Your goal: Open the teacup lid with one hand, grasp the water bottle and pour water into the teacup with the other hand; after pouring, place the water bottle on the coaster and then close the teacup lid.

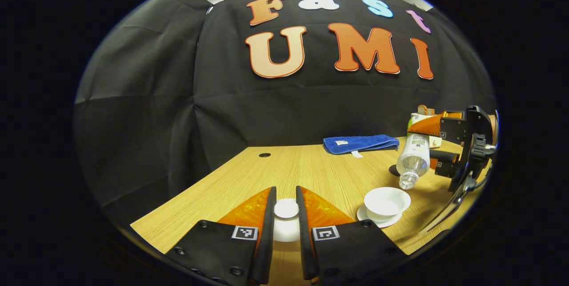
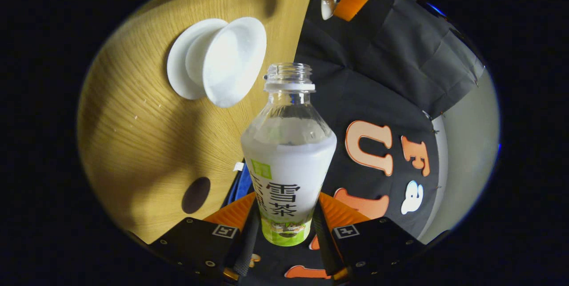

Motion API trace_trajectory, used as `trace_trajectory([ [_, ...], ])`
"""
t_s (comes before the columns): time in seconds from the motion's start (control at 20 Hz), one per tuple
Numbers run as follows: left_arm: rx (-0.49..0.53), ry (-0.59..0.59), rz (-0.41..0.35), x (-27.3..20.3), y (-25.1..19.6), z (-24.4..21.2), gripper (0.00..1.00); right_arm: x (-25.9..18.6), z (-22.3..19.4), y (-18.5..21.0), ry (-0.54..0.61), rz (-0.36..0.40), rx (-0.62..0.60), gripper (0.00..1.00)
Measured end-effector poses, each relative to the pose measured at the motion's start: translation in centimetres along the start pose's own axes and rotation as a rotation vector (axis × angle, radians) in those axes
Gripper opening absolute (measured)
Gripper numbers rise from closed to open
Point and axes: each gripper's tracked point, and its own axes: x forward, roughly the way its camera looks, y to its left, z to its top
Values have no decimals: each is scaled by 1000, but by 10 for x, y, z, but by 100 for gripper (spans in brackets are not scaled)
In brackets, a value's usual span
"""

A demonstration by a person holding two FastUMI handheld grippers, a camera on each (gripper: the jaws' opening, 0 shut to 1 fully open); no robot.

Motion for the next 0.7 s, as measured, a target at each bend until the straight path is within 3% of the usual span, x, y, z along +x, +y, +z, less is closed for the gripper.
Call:
trace_trajectory([
  [0.15, -4, -6, 0, 0, -4, 5, 30, -1, -6, 17, 25, 88, 269, 64],
  [0.7, -18, -63, -51, -1, -36, 34, 30, 10, -99, -25, 182, 14, 1030, 64],
])
